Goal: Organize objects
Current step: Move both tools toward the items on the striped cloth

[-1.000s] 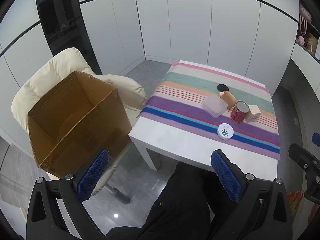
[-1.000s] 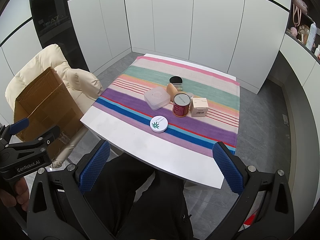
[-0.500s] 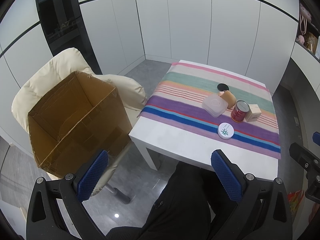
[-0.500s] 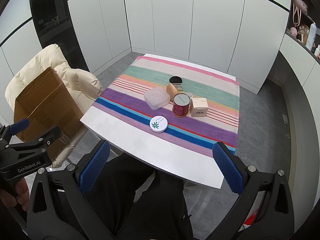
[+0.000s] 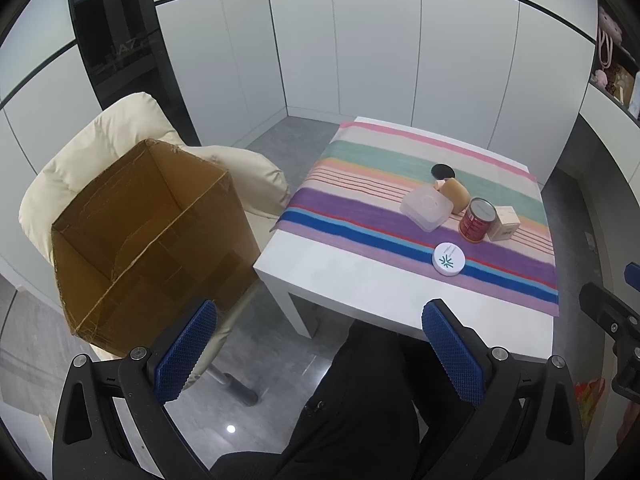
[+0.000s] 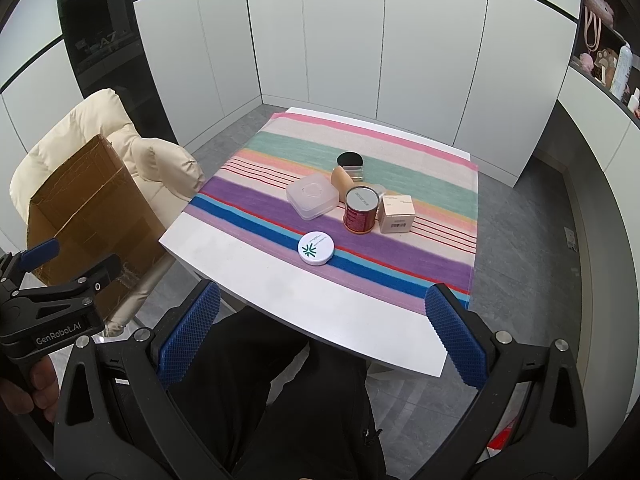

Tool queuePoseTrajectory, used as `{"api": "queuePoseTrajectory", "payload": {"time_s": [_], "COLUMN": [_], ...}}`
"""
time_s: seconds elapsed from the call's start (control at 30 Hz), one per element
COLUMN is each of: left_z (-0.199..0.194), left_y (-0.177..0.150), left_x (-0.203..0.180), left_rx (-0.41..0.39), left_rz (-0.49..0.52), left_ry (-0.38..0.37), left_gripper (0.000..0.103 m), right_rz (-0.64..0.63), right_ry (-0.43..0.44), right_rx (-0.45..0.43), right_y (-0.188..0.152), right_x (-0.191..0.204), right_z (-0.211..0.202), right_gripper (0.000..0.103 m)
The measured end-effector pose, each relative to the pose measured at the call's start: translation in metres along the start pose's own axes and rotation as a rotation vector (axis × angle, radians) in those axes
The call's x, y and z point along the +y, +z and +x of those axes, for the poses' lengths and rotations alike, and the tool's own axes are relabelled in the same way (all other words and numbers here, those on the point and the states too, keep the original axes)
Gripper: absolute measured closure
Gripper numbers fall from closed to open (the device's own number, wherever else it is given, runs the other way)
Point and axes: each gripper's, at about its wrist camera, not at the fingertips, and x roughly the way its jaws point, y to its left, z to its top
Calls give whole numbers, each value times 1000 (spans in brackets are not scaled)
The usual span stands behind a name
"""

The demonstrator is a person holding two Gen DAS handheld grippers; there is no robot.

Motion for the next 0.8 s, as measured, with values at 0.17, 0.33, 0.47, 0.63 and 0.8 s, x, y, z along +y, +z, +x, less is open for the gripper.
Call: {"api": "queuePoseTrajectory", "payload": {"time_s": [0.17, 0.33, 0.47, 0.63, 0.8], "left_z": [1, 1, 1, 15, 32], "left_y": [1, 5, 11, 17, 28], "left_x": [-3, -9, -21, -32, -40], "left_rx": [9, 2, -17, 20, 48], "left_rz": [5, 9, 28, 54, 57], "left_ry": [-21, -38, -39, -39, -64], "left_gripper": [0, 0, 0, 0, 0], "right_rz": [18, 42, 63, 57, 73], "right_ry": [-11, -12, 34, 19, -12], "right_rx": [7, 1, 4, 13, 23], "right_y": [1, 3, 6, 11, 19], "right_x": [-3, -9, -12, -15, -27], "right_z": [1, -3, -1, 5, 14], "right_gripper": [0, 0, 0, 0, 0]}}
